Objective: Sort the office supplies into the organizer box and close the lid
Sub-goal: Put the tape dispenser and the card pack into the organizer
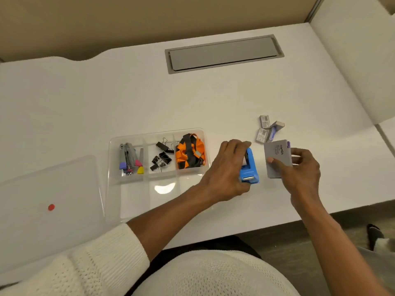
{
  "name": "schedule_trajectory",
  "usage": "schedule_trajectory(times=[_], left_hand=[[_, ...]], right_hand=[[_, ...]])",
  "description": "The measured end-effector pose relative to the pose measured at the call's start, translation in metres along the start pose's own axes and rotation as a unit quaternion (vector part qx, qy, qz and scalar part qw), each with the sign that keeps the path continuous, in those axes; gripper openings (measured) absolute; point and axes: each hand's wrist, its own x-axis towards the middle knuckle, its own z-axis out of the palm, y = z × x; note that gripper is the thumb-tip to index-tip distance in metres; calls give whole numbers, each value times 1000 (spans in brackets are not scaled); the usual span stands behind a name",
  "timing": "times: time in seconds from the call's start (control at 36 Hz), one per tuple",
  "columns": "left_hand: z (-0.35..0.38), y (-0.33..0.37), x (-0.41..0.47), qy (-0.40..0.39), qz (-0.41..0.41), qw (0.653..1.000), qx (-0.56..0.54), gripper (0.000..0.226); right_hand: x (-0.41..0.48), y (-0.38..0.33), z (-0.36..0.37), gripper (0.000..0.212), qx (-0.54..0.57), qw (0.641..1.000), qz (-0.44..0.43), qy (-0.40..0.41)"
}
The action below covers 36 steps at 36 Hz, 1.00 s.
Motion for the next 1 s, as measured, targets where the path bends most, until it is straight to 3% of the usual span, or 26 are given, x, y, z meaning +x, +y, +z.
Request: schedule_trajectory(times=[0.11, 0.33, 0.61, 1.0], left_hand=[[-40, -12, -41, 42, -12, 999, -4, 92], [-89, -68, -117, 79, -113, 989, 45, 87], [-98, -104, -143, -12, -130, 983, 129, 96], [-79, -114, -151, -48, -86, 978, 182, 107]], right_hand=[[-39, -15, 24, 59, 12, 997, -26, -76], [-103, -38, 80, 58, -20, 981, -64, -182], [-142, -31, 130, 60, -169, 960, -136, -175], [-157, -17, 157, 72, -239, 943, -160, -170]])
